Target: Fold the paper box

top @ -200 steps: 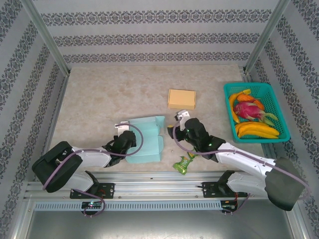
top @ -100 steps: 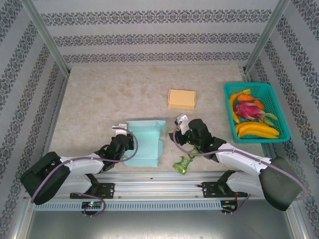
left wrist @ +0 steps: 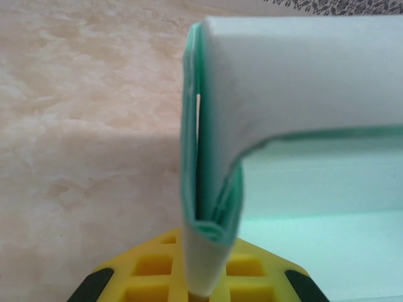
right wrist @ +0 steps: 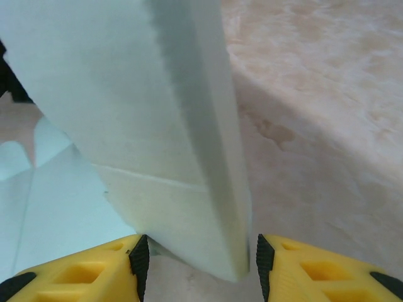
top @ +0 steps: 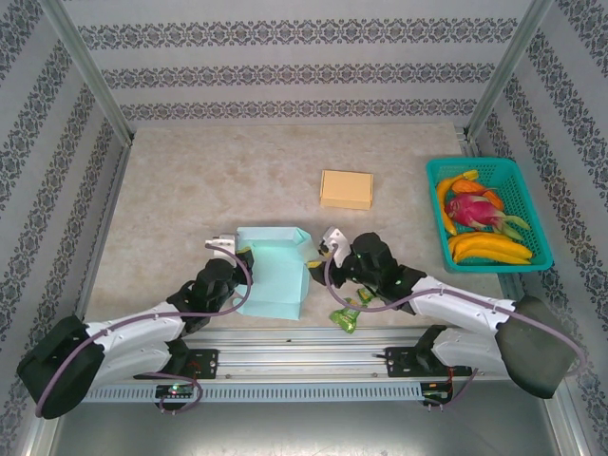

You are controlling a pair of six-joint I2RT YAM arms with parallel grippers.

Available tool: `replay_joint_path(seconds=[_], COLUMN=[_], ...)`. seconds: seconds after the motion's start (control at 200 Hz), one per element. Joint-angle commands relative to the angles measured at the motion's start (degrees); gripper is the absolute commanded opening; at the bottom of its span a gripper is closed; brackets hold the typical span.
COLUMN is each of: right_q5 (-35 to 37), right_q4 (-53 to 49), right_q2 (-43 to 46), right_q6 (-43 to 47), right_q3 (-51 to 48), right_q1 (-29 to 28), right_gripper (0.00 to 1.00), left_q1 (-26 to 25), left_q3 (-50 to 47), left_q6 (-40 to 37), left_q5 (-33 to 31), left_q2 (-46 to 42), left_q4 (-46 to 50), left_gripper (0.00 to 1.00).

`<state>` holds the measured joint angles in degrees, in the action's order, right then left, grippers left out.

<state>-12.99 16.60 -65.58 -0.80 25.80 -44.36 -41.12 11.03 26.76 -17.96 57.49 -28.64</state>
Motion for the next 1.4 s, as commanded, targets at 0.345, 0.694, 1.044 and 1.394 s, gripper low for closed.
replay_joint_path(seconds=[0.345, 0.694, 1.044, 1.394], right_q5=[6.03, 13.6, 12.18, 22.35], right_q4=[0.74, 1.01, 4.75, 16.9], right_q2=[-2.27, -6.53, -18.15, -23.83], right_q6=[1.21, 0.75, -0.58, -4.92], right_q3=[4.24, 6.05, 10.06, 6.77], right_q1=[-6.0, -6.62, -7.72, -8.69], right_gripper=[0.5, 0.51, 0.41, 0.36], left_q1=[0.44, -0.45, -3.41, -5.88], left_q3=[0.73, 2.37, 2.55, 2.24], left_q6=[-0.14, -0.61, -2.98, -5.1], left_q5=[-1.76, -3.97, -10.08, -14.94], left_q2=[2.68, 10.26, 21.43, 30.6], left_q4=[2.59, -0.2, -10.09, -19.67], left_gripper=[0.0, 0.0, 0.0, 0.0])
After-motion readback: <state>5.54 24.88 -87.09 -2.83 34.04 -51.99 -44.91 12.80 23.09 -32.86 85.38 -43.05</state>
